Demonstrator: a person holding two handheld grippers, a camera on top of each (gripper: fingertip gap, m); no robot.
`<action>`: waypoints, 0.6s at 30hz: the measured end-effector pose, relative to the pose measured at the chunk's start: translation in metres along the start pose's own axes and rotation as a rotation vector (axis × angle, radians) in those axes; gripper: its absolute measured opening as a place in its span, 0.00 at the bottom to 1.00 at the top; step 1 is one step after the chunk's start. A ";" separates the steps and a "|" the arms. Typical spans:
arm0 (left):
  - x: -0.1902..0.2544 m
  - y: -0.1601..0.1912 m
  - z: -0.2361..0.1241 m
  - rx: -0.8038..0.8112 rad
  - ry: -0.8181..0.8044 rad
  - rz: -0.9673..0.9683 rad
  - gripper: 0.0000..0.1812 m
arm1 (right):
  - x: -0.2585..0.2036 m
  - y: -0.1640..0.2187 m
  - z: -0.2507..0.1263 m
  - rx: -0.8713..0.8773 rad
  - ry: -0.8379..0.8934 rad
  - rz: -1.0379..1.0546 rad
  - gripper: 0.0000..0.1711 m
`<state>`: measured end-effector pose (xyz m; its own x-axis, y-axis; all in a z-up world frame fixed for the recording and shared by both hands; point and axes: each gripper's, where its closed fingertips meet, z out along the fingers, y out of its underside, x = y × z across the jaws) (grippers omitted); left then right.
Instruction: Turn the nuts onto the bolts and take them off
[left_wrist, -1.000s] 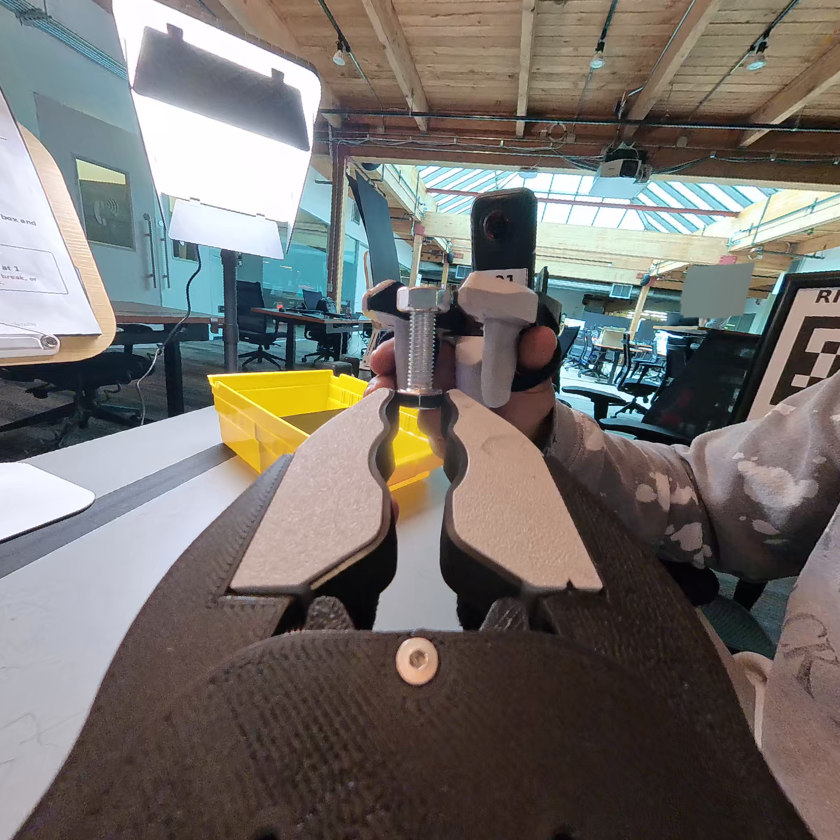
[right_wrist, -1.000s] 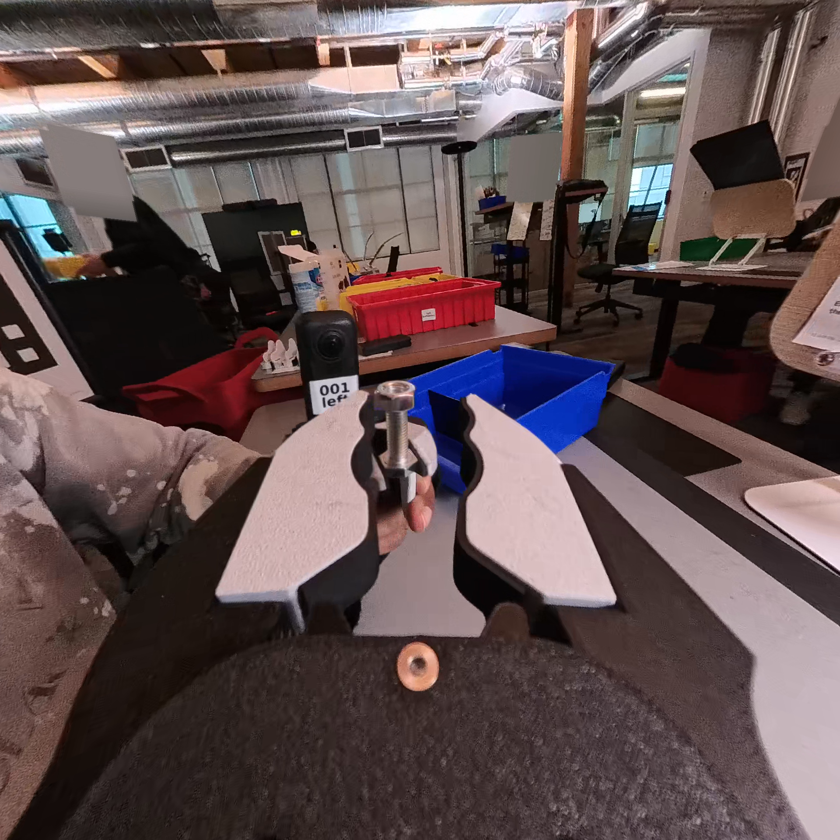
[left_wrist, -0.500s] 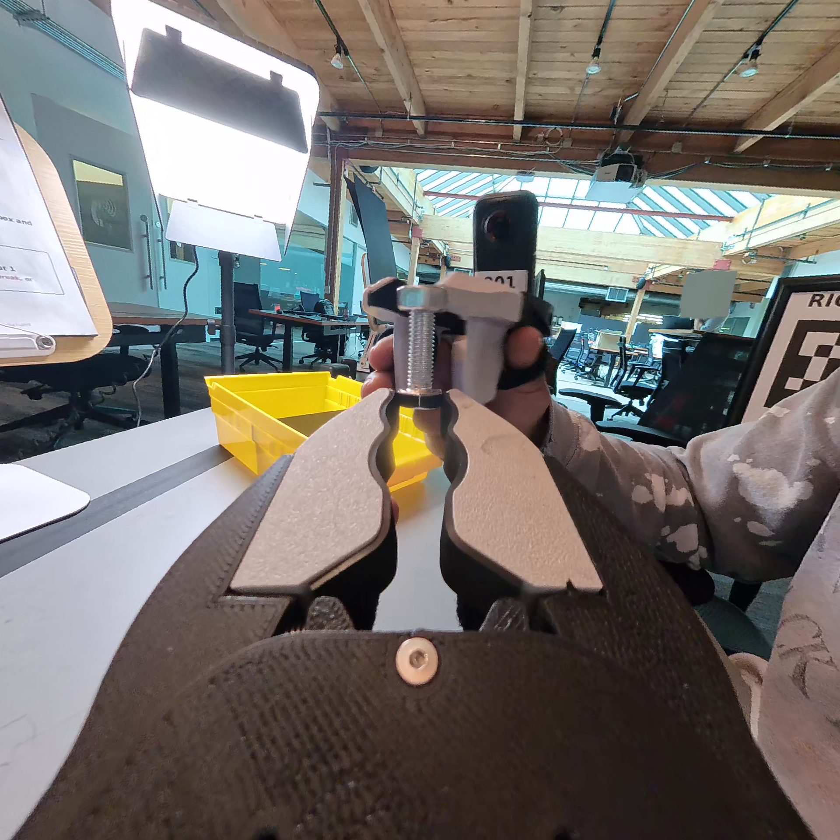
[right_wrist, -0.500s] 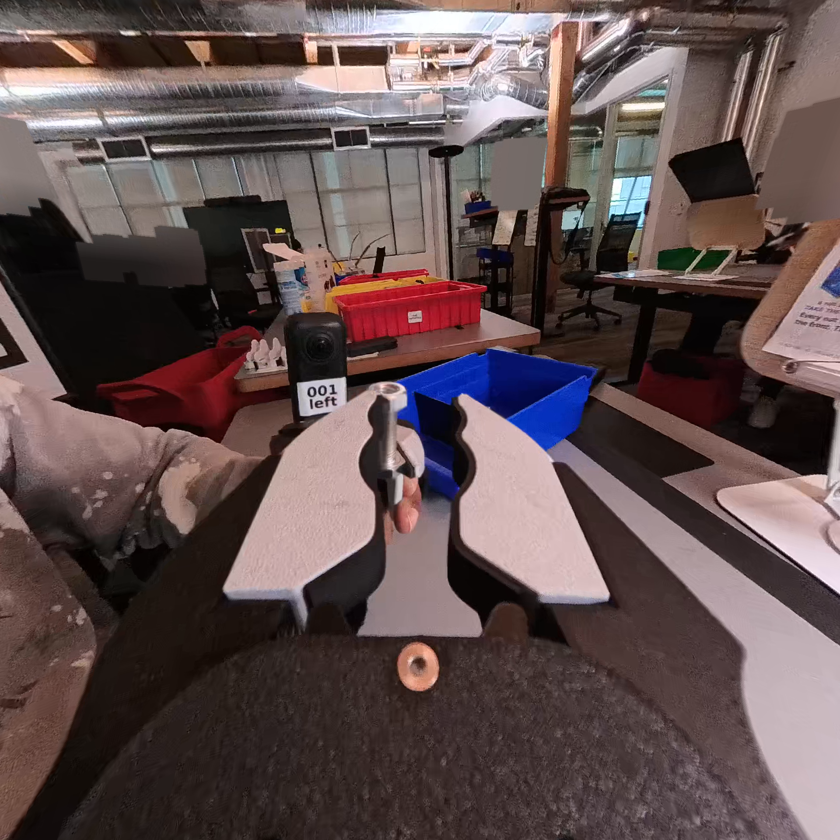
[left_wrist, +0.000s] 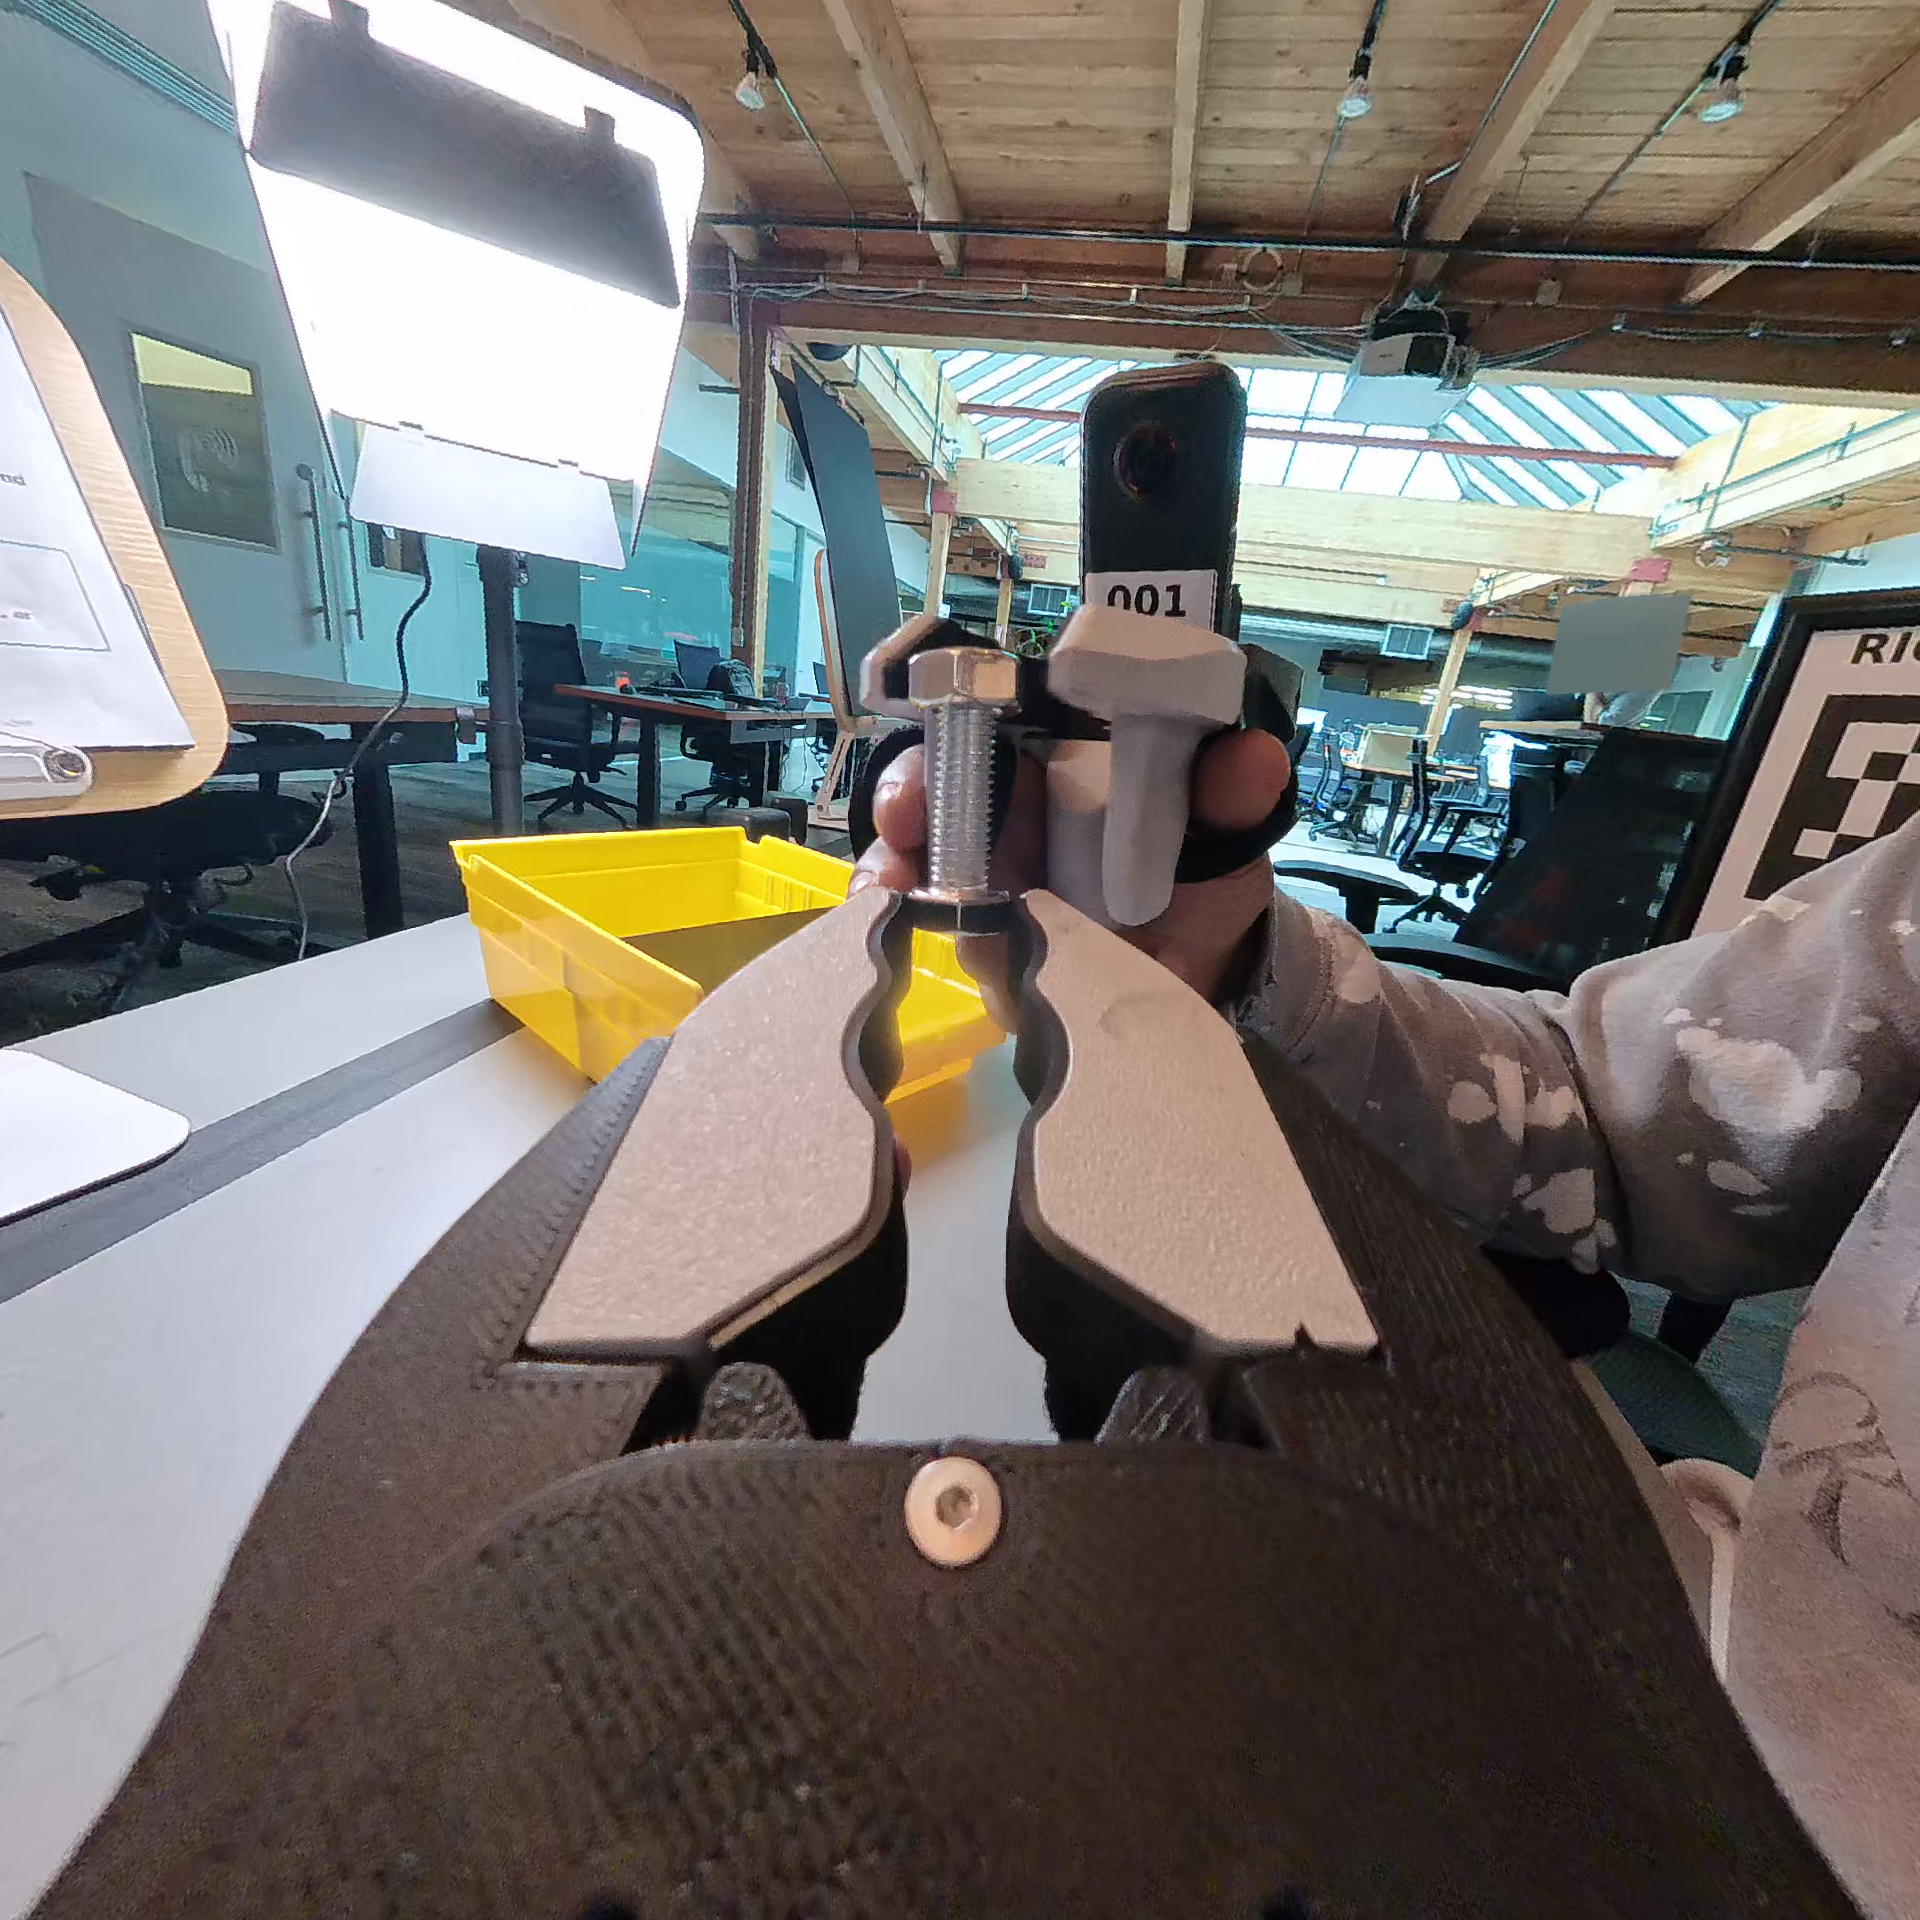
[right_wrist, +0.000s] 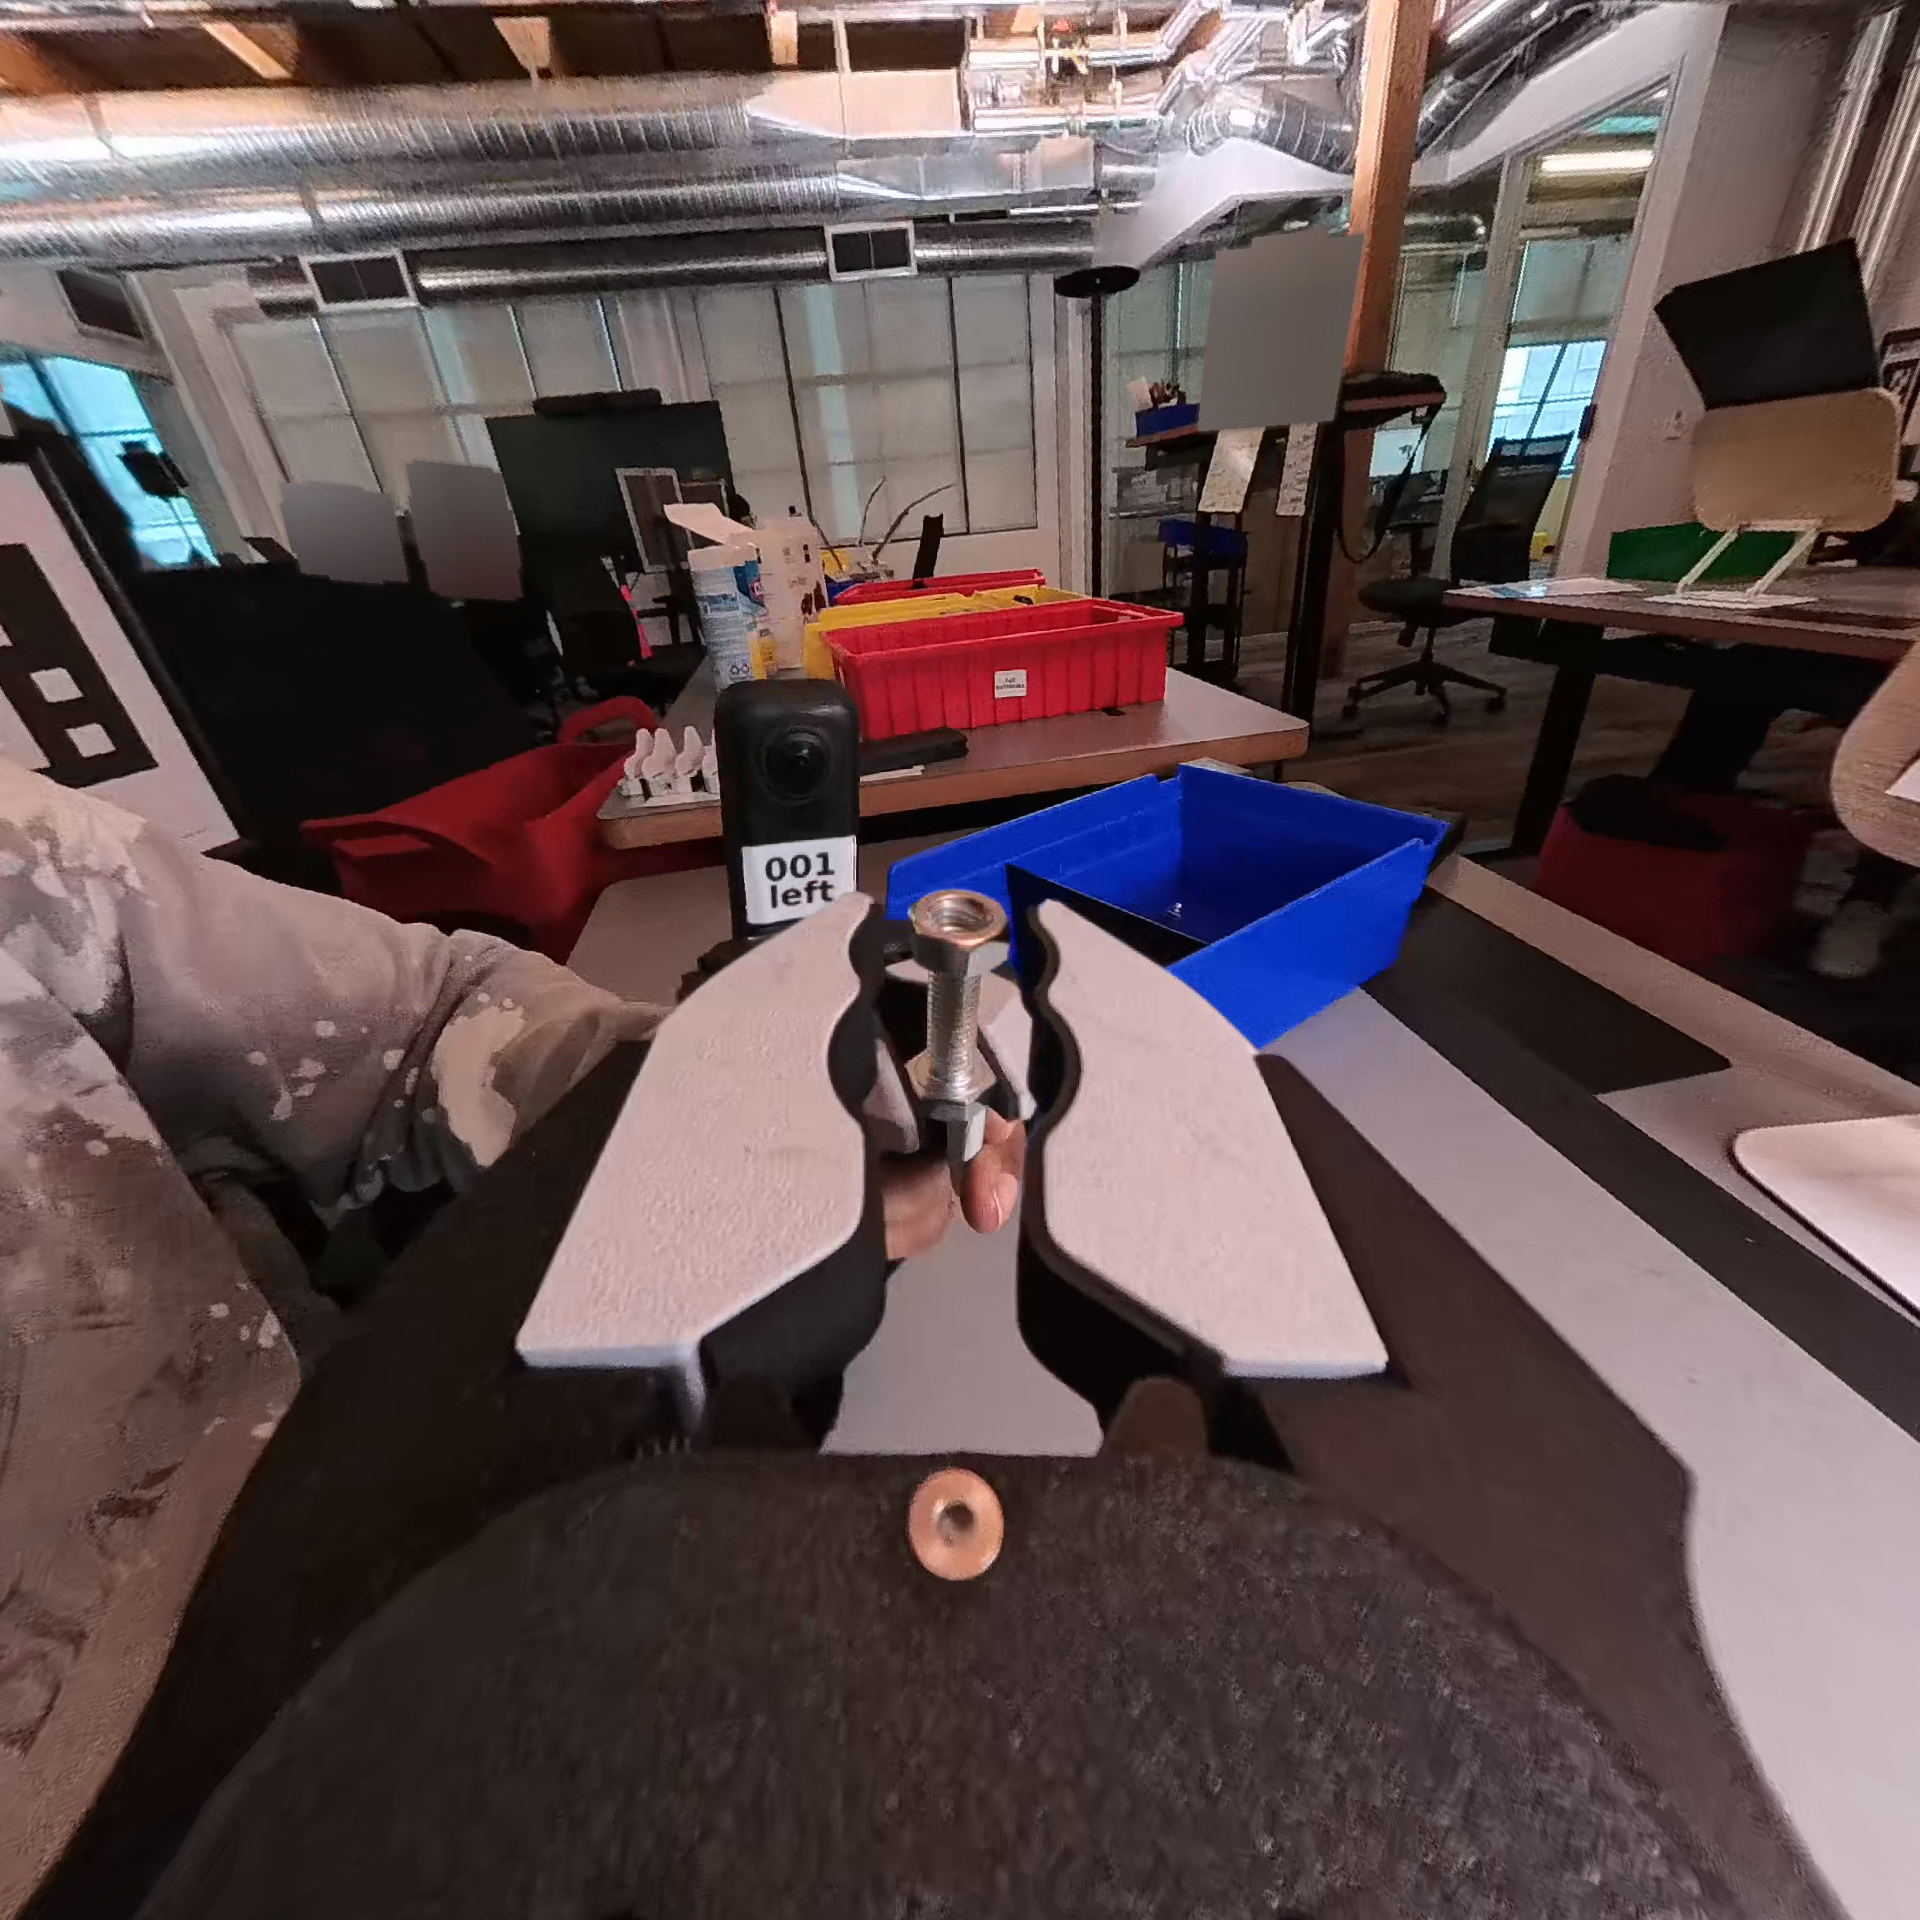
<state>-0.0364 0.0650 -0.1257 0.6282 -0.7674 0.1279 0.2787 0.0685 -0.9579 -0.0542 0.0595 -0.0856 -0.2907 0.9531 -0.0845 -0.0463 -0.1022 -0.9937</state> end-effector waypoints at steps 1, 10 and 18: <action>0.000 0.000 0.000 -0.001 0.002 0.000 0.10 | 0.000 0.000 -0.001 -0.002 -0.001 0.000 0.11; -0.006 0.007 0.000 -0.021 -0.021 -0.005 0.10 | 0.024 -0.036 -0.031 0.069 0.116 -0.074 0.10; -0.007 0.008 0.000 -0.023 -0.037 0.003 0.10 | 0.159 -0.009 -0.136 -0.066 0.629 -0.055 0.10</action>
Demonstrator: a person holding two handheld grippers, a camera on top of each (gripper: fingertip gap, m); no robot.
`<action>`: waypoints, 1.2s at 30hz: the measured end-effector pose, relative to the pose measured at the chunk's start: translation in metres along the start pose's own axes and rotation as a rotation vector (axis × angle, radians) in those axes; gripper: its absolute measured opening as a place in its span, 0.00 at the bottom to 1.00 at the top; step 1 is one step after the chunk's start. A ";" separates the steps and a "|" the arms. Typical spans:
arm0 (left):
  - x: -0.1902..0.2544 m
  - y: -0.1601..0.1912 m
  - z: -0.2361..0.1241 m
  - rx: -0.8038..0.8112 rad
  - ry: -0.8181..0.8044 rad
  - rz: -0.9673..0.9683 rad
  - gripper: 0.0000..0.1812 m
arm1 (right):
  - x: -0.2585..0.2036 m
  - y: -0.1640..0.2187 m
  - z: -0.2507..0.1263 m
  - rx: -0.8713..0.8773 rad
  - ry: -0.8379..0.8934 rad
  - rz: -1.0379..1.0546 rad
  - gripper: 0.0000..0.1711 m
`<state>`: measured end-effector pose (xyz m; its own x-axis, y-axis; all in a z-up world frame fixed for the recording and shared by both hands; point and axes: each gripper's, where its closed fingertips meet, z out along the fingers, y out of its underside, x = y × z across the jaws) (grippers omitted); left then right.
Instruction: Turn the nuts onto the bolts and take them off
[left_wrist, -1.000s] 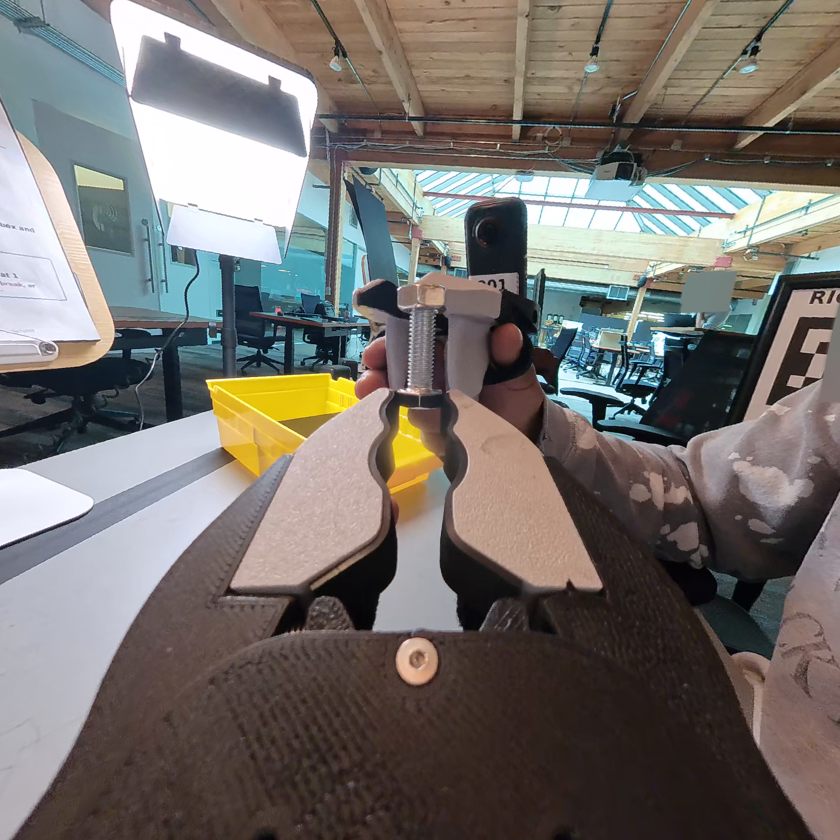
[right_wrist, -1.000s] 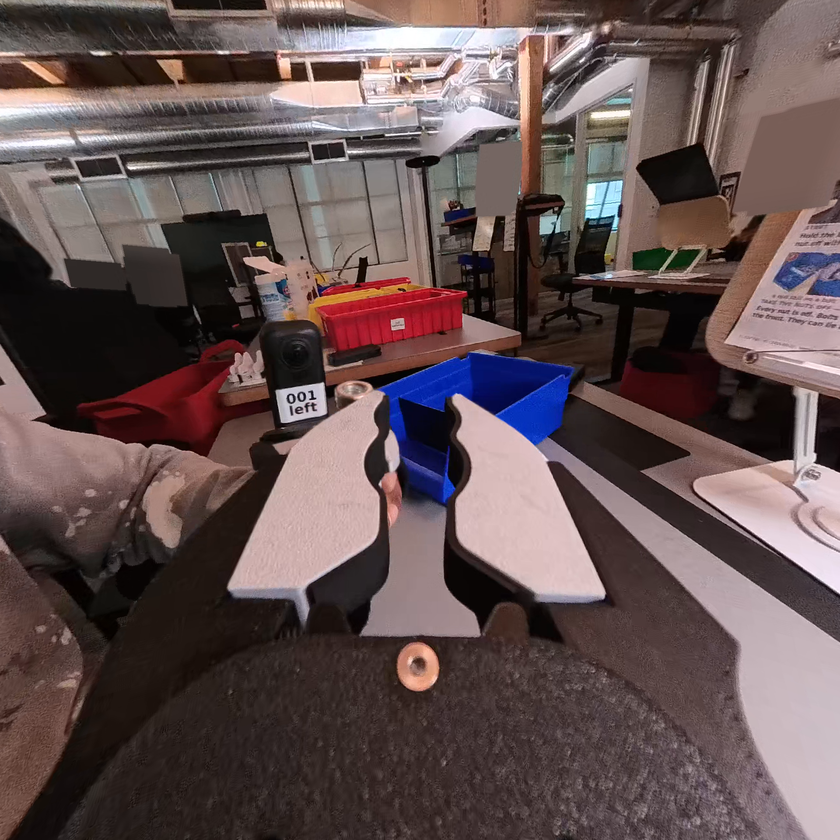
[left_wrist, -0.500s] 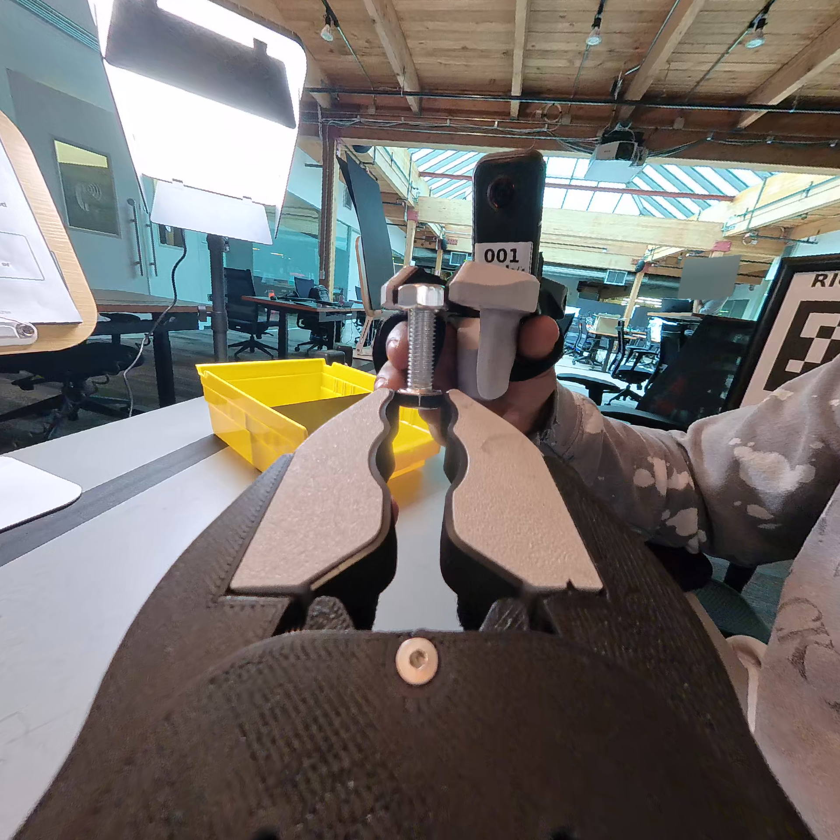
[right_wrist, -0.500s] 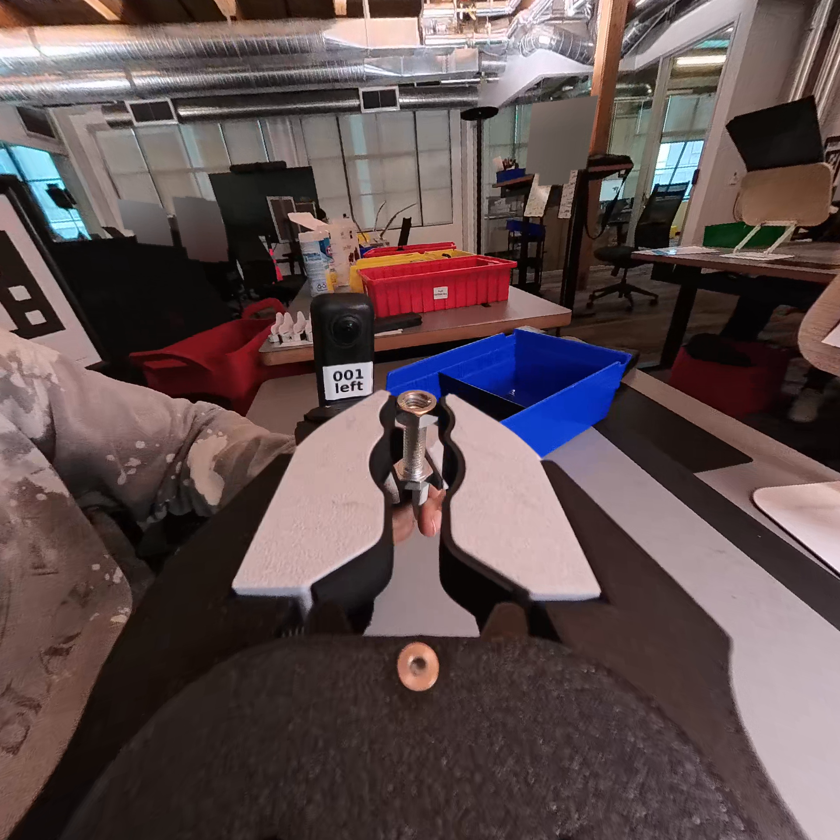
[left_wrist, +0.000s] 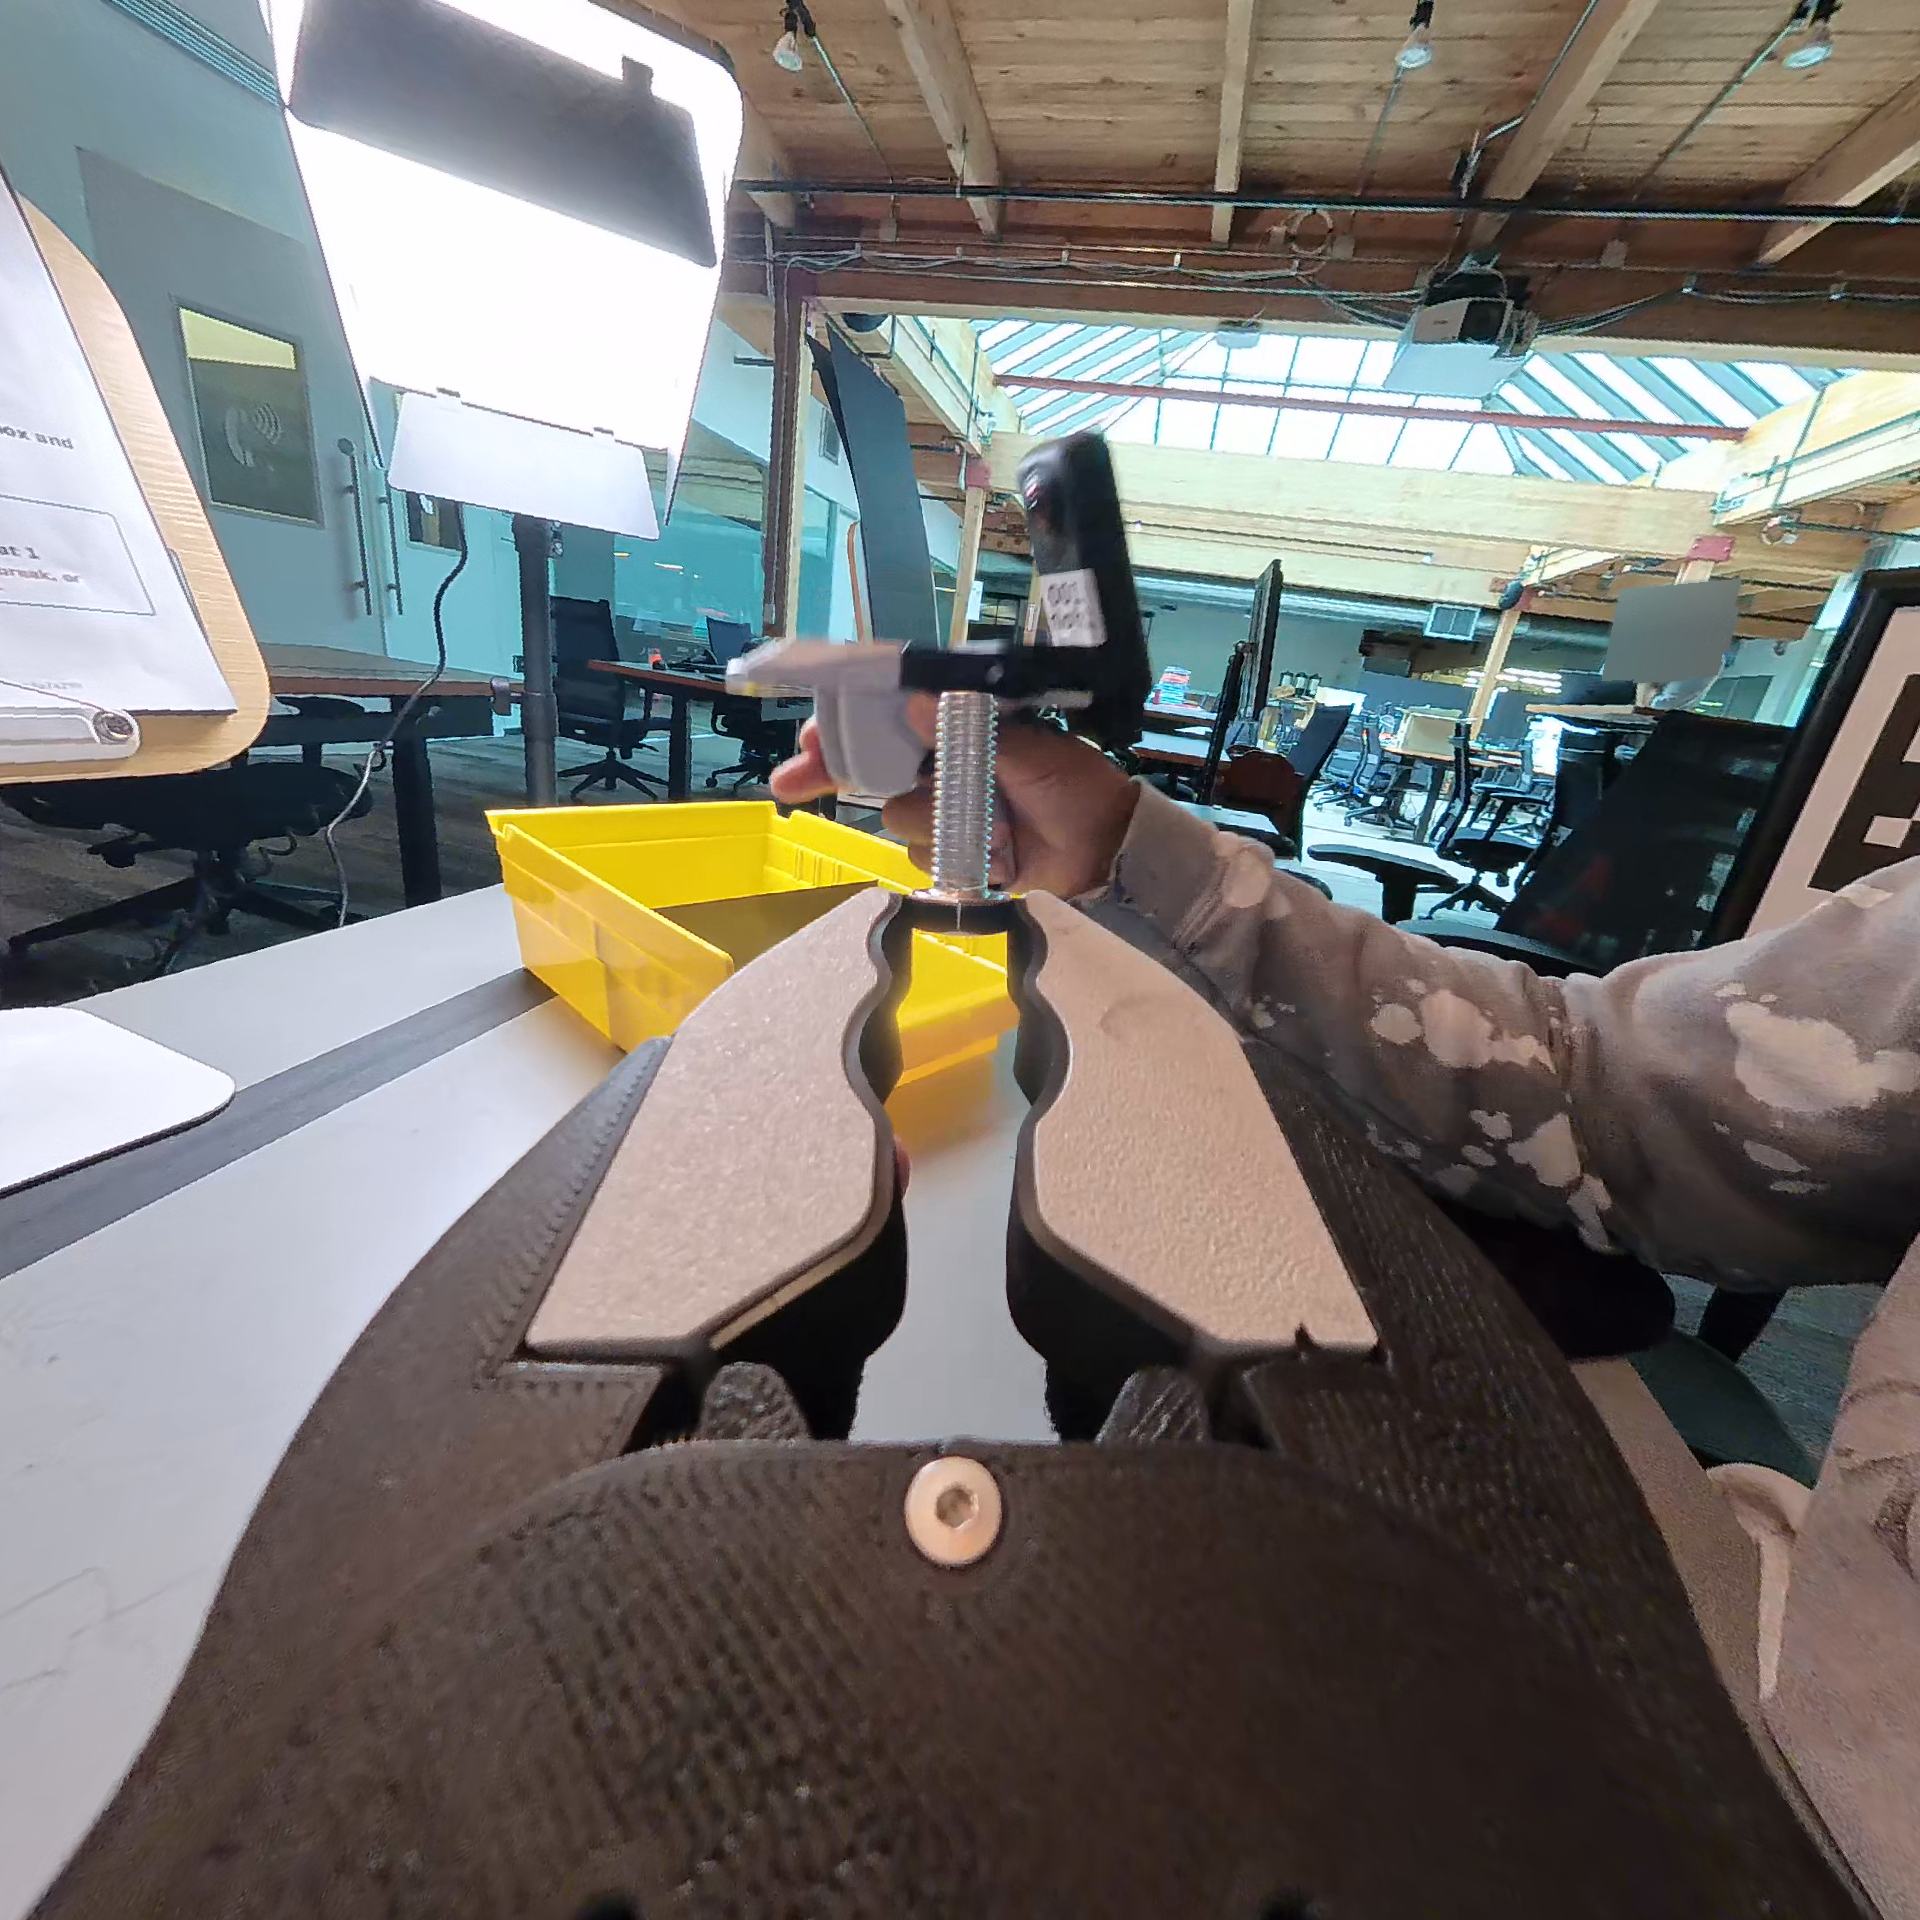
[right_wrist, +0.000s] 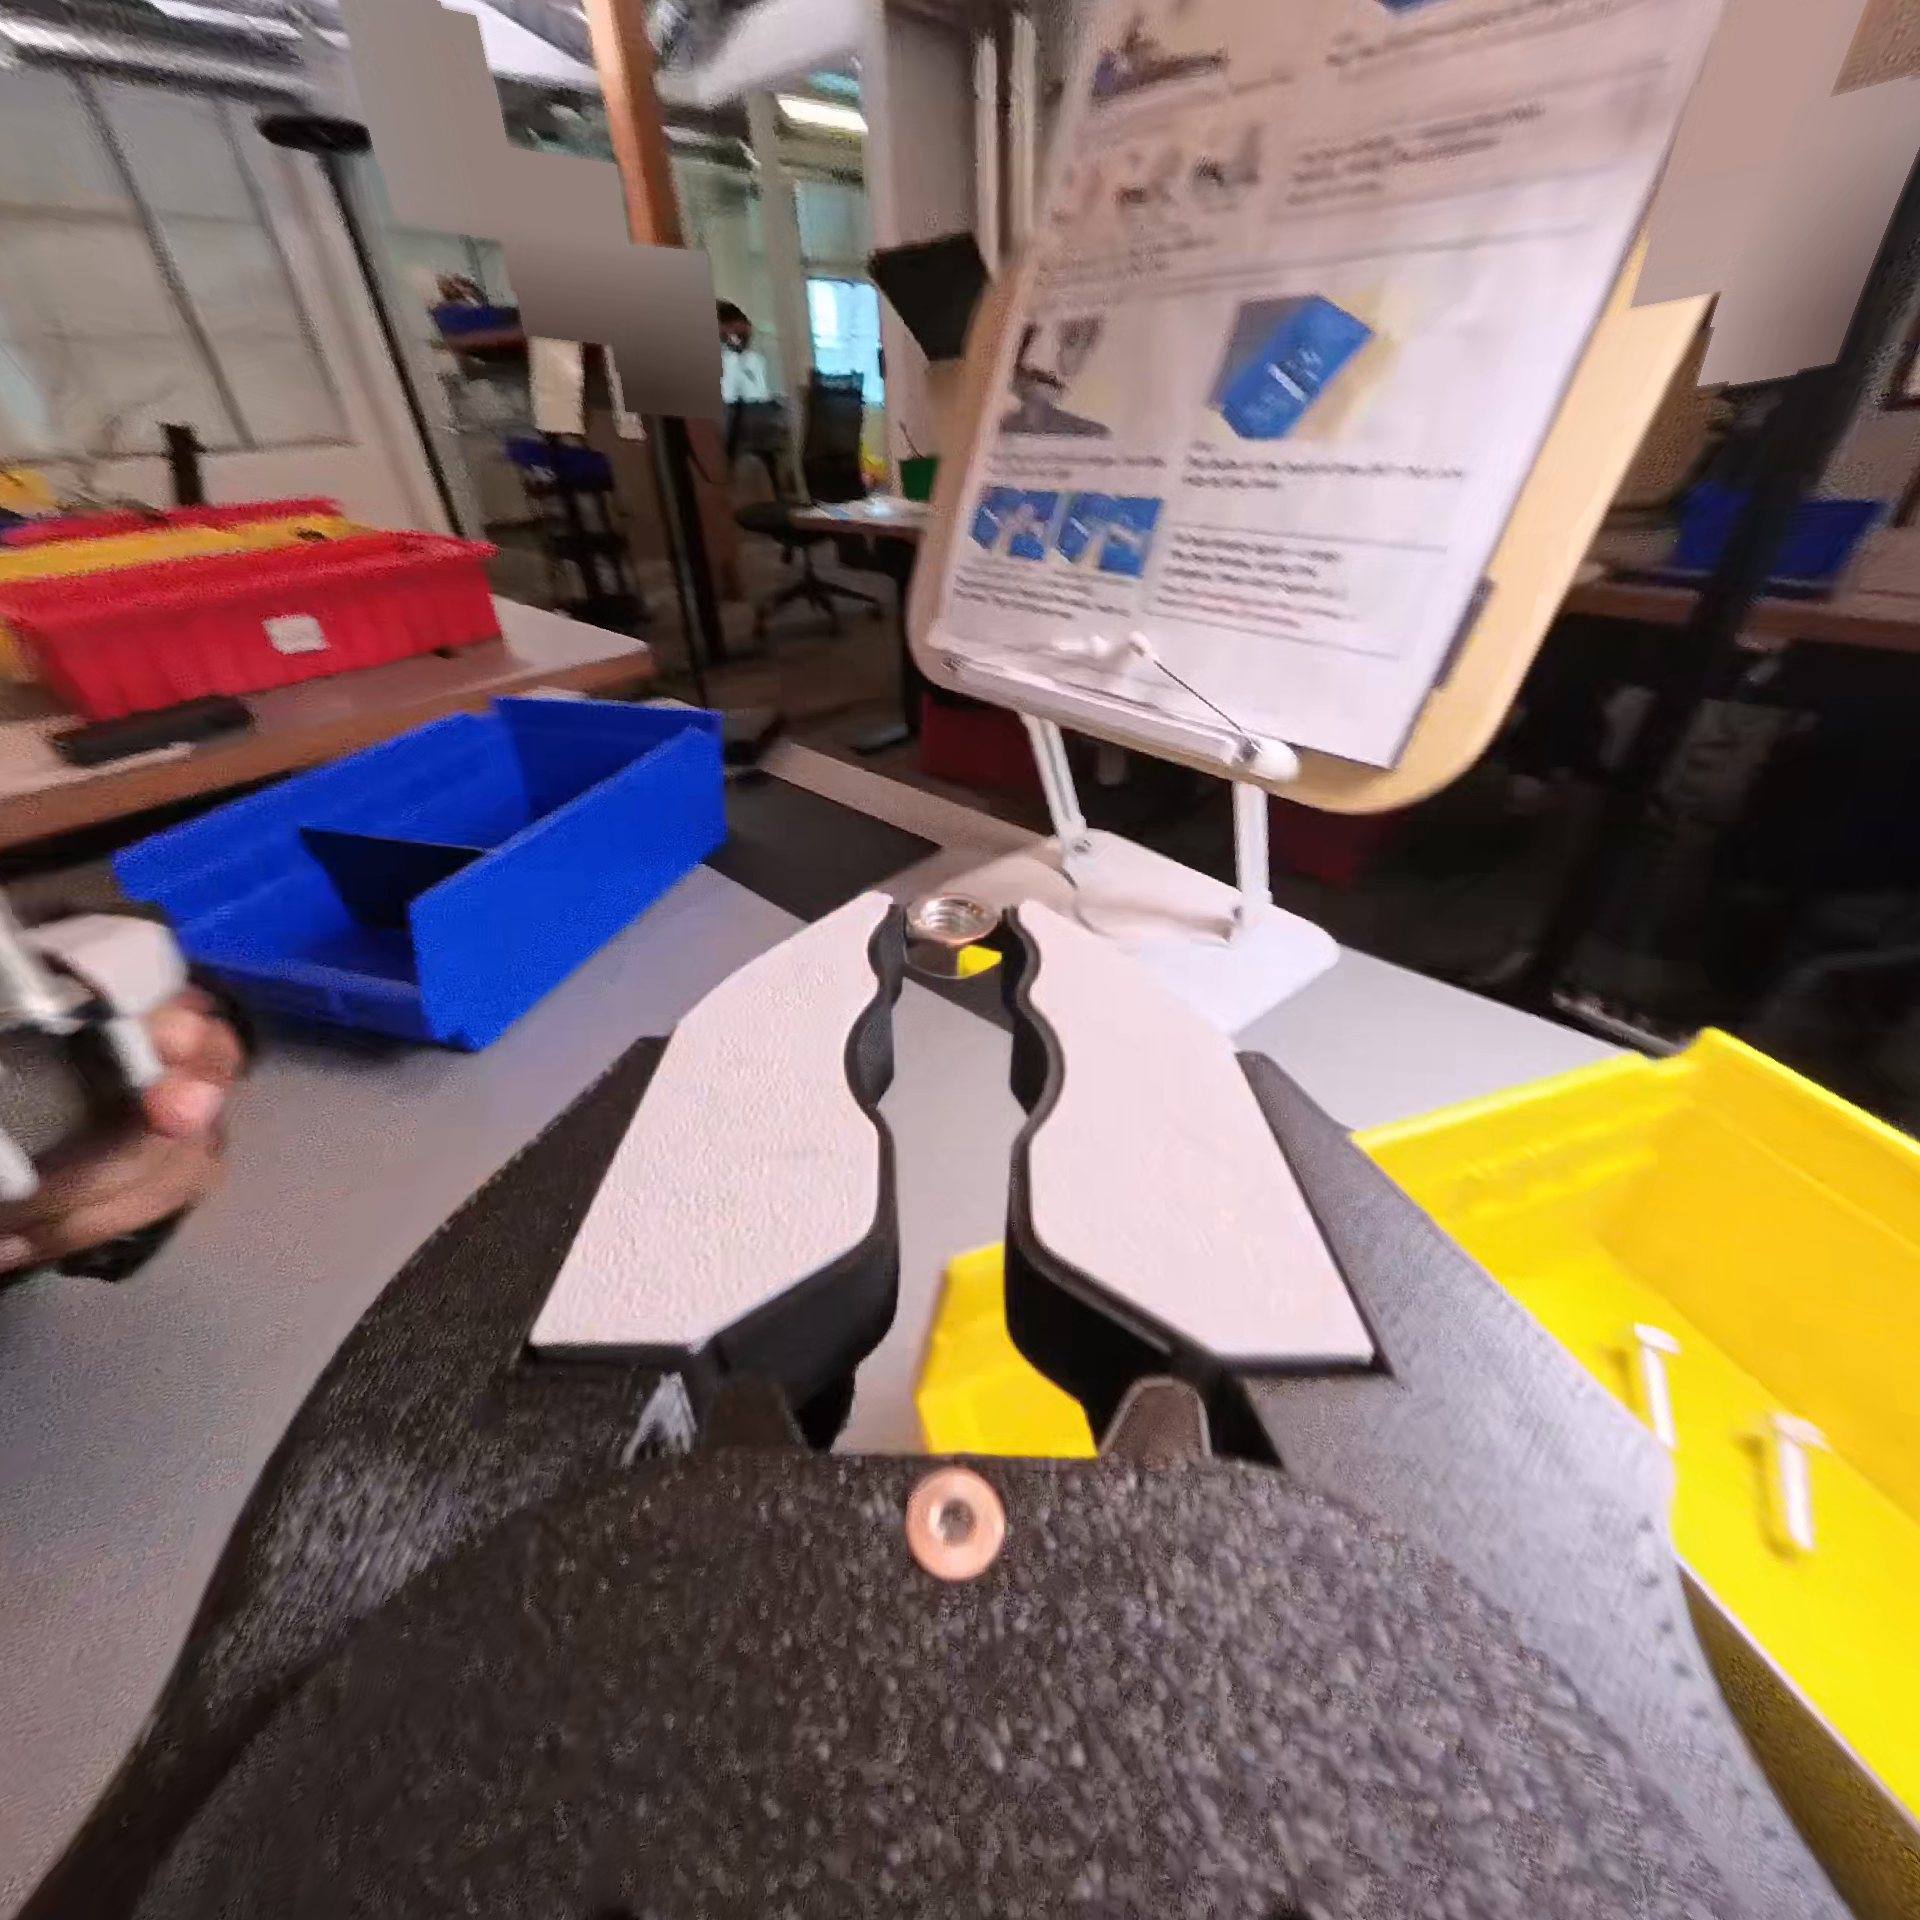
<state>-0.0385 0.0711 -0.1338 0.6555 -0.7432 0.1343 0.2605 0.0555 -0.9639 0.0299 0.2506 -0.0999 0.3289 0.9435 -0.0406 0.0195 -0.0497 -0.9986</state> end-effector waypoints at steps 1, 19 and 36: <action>0.000 0.000 0.000 -0.002 -0.003 0.001 0.10 | 0.023 0.018 -0.001 -0.066 0.069 -0.011 0.10; 0.000 0.003 0.000 -0.027 -0.016 0.026 0.10 | 0.098 0.201 0.002 -0.933 0.145 -0.060 0.10; -0.009 0.029 0.005 -0.147 -0.054 -0.012 0.10 | 0.004 0.054 0.003 -0.514 -0.158 -0.234 0.17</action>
